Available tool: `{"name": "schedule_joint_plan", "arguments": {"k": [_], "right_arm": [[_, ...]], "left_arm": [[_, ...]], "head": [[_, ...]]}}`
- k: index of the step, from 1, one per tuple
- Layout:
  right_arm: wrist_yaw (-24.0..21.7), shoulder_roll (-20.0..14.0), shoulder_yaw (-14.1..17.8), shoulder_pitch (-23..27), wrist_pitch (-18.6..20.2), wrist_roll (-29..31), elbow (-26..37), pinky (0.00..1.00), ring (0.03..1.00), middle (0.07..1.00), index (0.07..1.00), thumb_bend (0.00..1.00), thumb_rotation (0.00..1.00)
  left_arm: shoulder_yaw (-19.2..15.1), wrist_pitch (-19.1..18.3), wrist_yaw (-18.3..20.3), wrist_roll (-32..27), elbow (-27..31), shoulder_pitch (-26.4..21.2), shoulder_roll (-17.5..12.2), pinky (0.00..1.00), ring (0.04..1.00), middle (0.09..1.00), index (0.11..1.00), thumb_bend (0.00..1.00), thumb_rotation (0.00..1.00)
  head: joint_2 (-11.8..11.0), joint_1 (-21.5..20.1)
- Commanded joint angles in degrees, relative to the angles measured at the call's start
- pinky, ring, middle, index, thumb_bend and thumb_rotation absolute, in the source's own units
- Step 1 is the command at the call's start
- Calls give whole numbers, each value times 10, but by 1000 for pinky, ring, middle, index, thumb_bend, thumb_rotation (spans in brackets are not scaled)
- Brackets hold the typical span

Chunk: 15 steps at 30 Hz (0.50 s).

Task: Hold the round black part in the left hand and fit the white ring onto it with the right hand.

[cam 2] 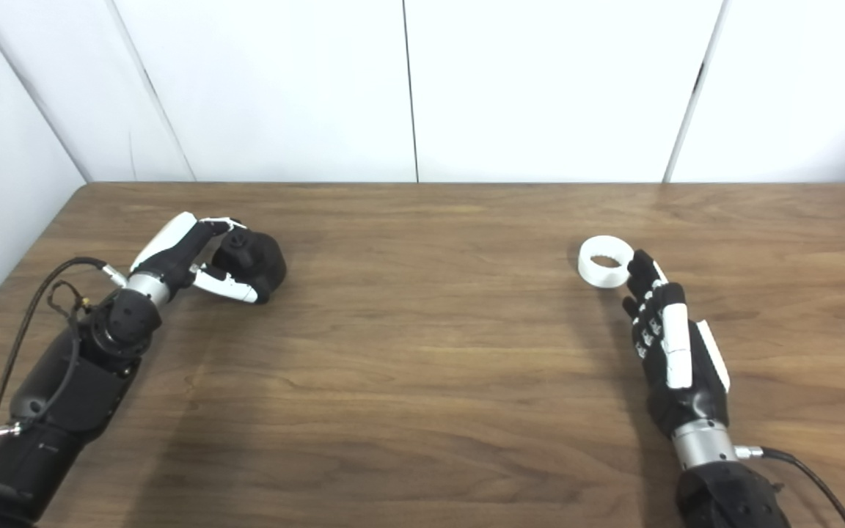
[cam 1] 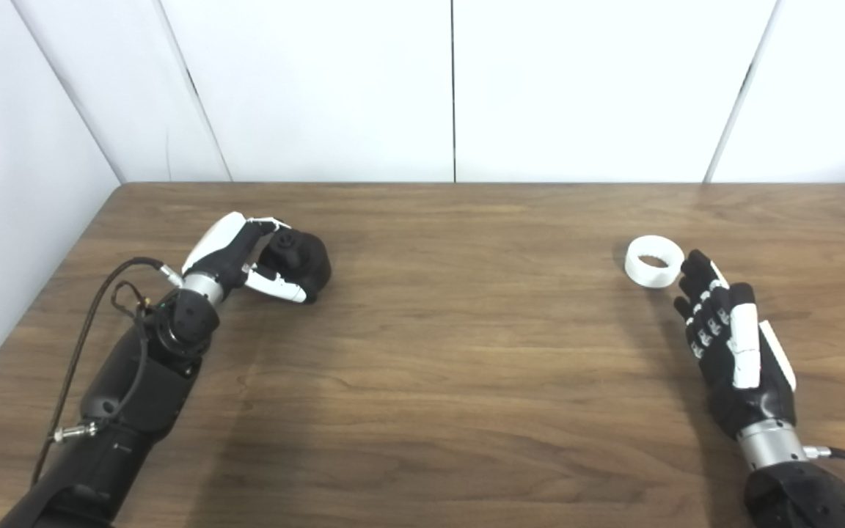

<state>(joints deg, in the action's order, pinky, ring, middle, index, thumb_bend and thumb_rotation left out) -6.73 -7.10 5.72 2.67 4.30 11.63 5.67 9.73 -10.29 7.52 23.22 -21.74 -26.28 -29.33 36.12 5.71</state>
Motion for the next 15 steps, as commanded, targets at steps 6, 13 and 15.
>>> {"name": "schedule_joint_plan", "arguments": {"k": [6,13,15], "right_arm": [[-6,-5,0,18,-18,5,22,1000,1000,976,970,659,1000],[-5,-6,-5,23,-12,1,22,1000,1000,969,972,654,1000],[-6,-6,-7,23,-10,2,24,1000,1000,971,975,654,1000]], "left_arm": [[-21,20,-25,0,50,12,-3,946,974,895,589,814,132],[-19,16,-7,-3,111,48,5,947,971,893,602,828,137],[-18,11,-1,-1,126,56,7,944,972,893,607,828,133]], "head": [[2,3],[4,8],[6,7]]}}
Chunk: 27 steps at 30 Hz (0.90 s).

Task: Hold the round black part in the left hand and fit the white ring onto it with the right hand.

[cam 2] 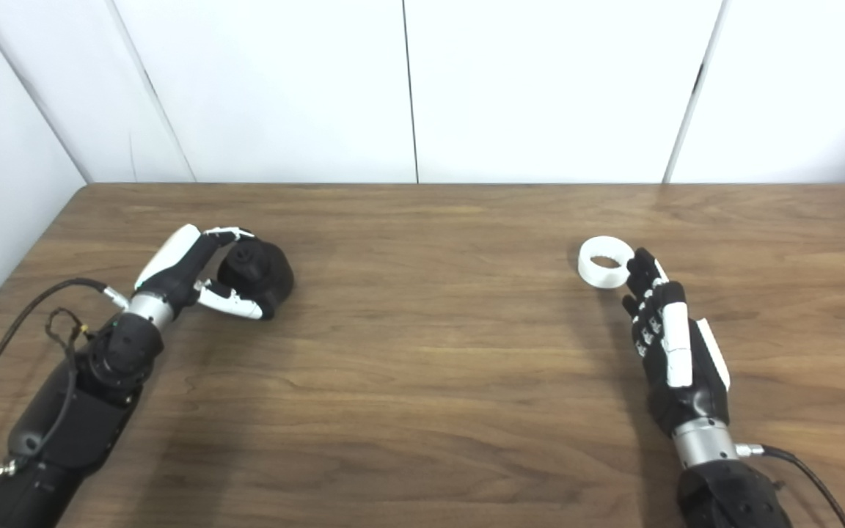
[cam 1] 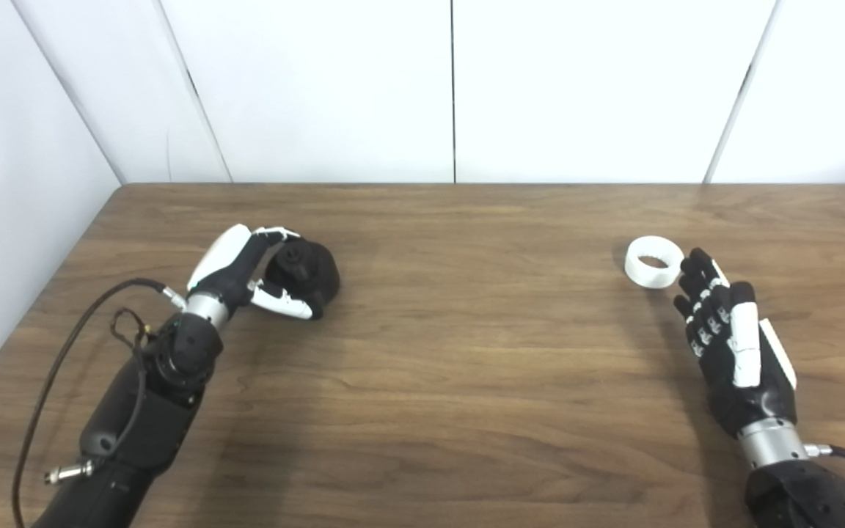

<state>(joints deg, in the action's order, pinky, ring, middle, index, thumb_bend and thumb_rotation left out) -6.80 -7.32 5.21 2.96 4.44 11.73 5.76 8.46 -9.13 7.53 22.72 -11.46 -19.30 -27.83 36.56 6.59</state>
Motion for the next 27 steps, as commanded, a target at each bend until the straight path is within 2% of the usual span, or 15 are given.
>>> {"name": "schedule_joint_plan", "arguments": {"k": [1,7,11,17,23,27], "right_arm": [[-5,-4,-2,20,-10,1,24,1000,1000,973,977,655,1000],[-6,-5,-4,18,-8,3,27,1000,1000,972,978,645,1000],[-4,-3,-5,16,-2,4,32,1000,1000,964,975,649,1000],[-5,-2,-13,14,1,-1,35,1000,1000,966,982,663,1000],[-2,1,-18,14,2,-4,38,999,1000,967,987,680,1000],[2,4,-17,15,9,-5,44,989,1000,968,991,673,1000]], "left_arm": [[-4,-1,2,5,30,-10,-7,940,971,894,610,830,132],[2,-13,24,9,74,12,-1,953,974,894,608,821,125],[11,-7,41,11,100,23,0,915,968,893,598,819,134],[19,-3,62,-2,136,44,12,934,970,890,588,828,112],[58,9,79,27,187,70,23,889,958,884,592,830,214],[74,10,90,30,220,85,40,889,961,891,583,841,203]], "head": [[1,-2],[4,-4],[7,-12],[12,-22],[15,-30],[17,-36]]}}
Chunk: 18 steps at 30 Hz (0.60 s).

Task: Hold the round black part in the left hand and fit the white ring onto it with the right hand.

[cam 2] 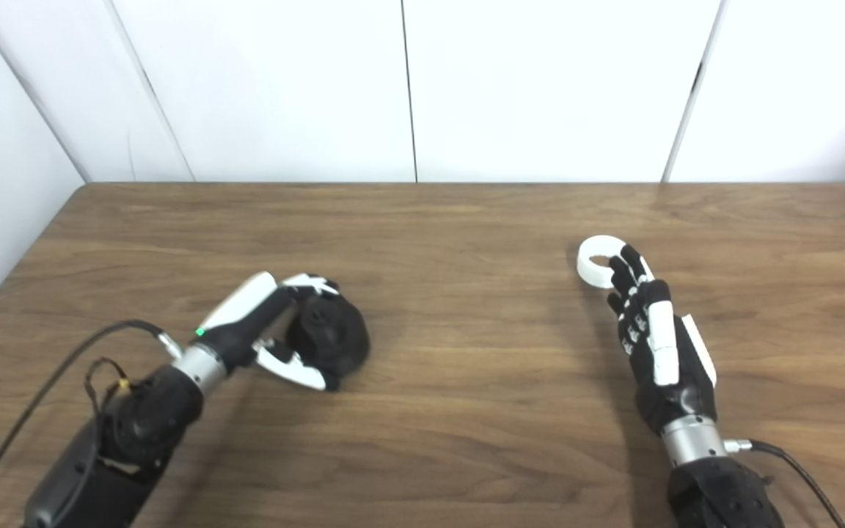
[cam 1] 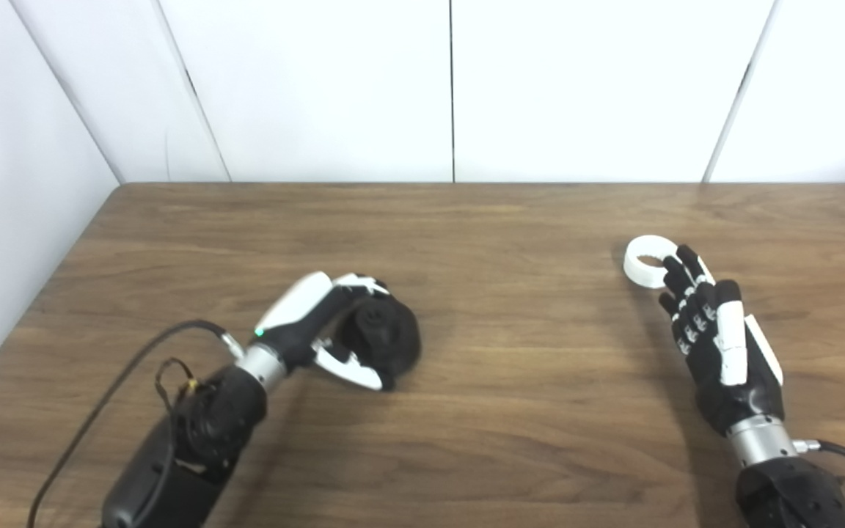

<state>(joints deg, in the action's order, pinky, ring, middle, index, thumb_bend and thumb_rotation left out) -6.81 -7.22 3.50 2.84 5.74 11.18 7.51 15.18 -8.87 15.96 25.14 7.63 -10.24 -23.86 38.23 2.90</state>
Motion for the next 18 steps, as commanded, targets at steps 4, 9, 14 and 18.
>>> {"name": "schedule_joint_plan", "arguments": {"k": [4,9,14,18], "right_arm": [[5,4,0,16,0,-3,31,986,1000,965,994,674,1000],[4,5,3,16,-1,0,35,990,1000,960,998,661,1000],[9,6,4,18,1,-7,40,986,996,956,995,656,1000],[8,5,4,19,0,-7,41,1000,1000,956,994,666,1000]], "left_arm": [[21,13,14,12,49,3,16,898,965,893,590,846,210],[39,29,11,21,55,13,41,884,969,893,596,850,193],[60,34,6,38,62,30,68,879,963,891,588,871,213],[68,42,6,50,65,39,80,901,964,891,588,860,209]], "head": [[2,-2],[3,-5],[6,-8],[8,-11]]}}
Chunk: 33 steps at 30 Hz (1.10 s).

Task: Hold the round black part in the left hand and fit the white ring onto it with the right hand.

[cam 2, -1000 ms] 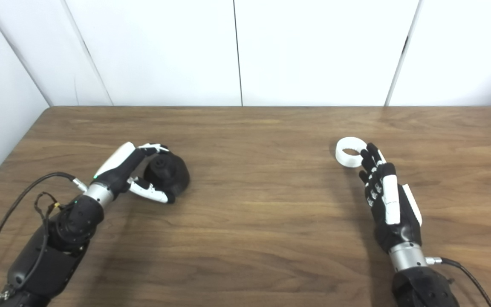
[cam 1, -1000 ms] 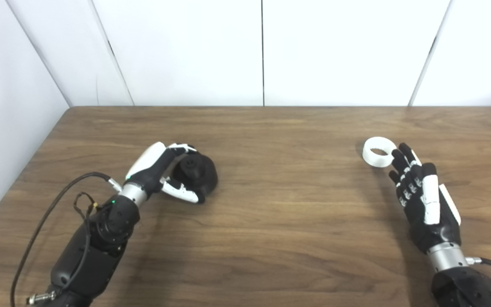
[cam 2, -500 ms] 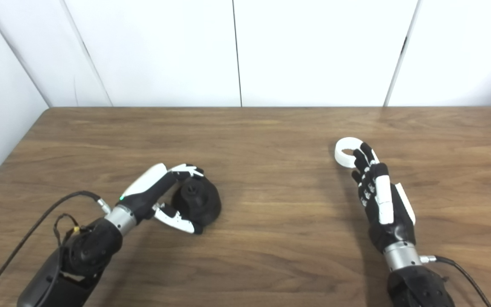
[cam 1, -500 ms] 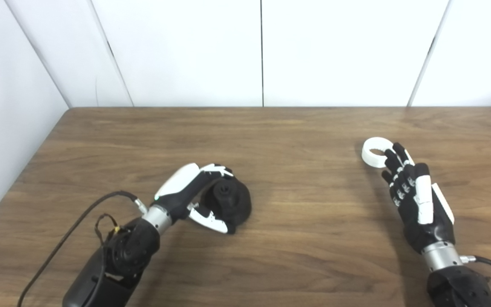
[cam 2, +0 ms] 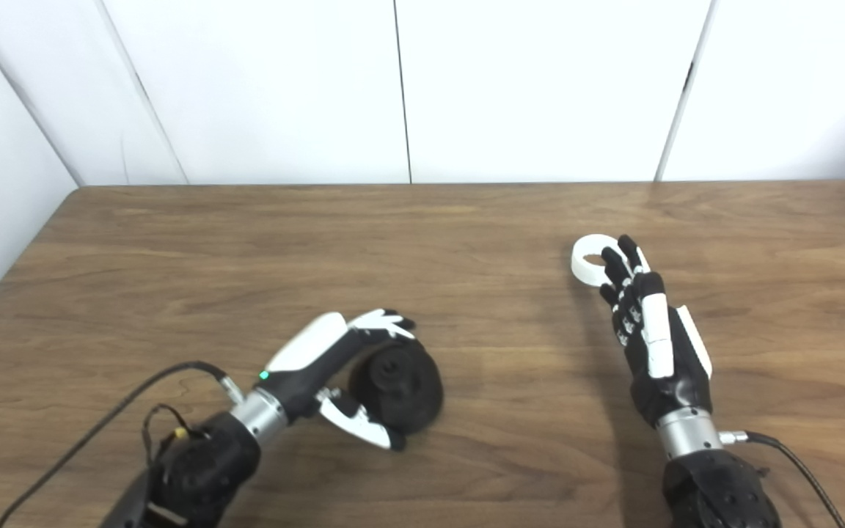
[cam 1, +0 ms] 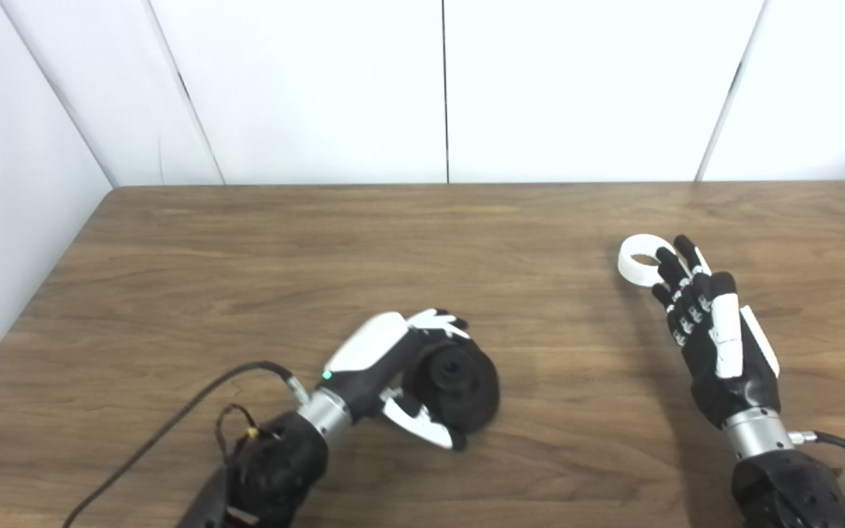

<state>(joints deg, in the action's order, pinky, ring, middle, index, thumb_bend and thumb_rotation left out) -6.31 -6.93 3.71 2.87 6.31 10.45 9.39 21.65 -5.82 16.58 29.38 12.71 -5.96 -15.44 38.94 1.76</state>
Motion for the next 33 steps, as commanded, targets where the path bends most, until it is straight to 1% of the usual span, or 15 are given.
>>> {"name": "schedule_joint_plan", "arguments": {"k": [1,5,11,12,14,16,17,19,21,23,26,28,30,31,33], "right_arm": [[3,2,2,19,-6,0,22,1000,1000,956,993,669,1000],[5,3,2,20,-4,0,24,1000,1000,953,989,671,1000],[6,-7,6,27,0,-4,34,1000,1000,956,988,662,1000],[10,-9,9,31,1,-9,37,1000,997,952,982,657,1000],[23,-13,17,45,7,-24,44,957,960,922,939,657,1000],[30,-17,24,61,10,-33,49,899,919,897,891,611,938],[32,-23,28,73,15,-34,54,888,912,892,883,602,924],[33,-29,33,88,24,-35,61,863,894,880,864,590,860],[34,-49,31,109,24,-62,65,841,883,872,855,582,810],[35,-67,26,128,30,-92,67,827,878,861,845,572,723],[46,-103,4,157,31,-186,59,829,873,852,807,629,586],[49,-117,-4,174,23,-218,45,843,876,852,791,672,513],[50,-128,-10,189,17,-239,30,867,881,848,775,735,429],[48,-138,-15,199,15,-256,14,876,887,851,771,761,421],[46,-156,-26,215,7,-286,-13,895,903,865,759,832,425]], "left_arm": [[4,16,0,8,14,-2,-3,903,964,890,587,858,204],[10,19,5,7,18,2,3,937,971,893,589,847,193],[12,20,7,12,17,4,6,938,976,901,598,843,199],[11,19,8,11,18,4,7,940,976,901,598,843,195],[11,18,10,12,18,4,8,932,976,902,597,847,187],[11,18,12,11,16,3,7,938,978,904,598,847,186],[12,17,14,11,15,2,7,940,978,905,598,847,186],[12,15,16,10,15,1,8,936,979,905,601,849,185],[12,16,18,10,14,-1,7,925,979,904,600,849,190],[11,17,19,10,13,-2,7,929,979,903,599,850,192],[11,17,21,12,11,-4,6,934,982,905,600,848,187],[10,18,23,14,12,-4,5,929,982,905,600,847,187],[10,18,24,15,11,-4,4,921,981,905,601,847,190],[10,20,23,16,9,-4,4,920,981,906,601,847,190],[10,23,21,15,3,-4,5,919,981,906,602,848,188]], "head": [[2,-2],[3,-7],[8,-14],[10,-16],[10,-17],[10,-17],[13,-19],[14,-20],[14,-20],[15,-23],[15,-25],[15,-25],[15,-25],[8,-38],[5,-42]]}}
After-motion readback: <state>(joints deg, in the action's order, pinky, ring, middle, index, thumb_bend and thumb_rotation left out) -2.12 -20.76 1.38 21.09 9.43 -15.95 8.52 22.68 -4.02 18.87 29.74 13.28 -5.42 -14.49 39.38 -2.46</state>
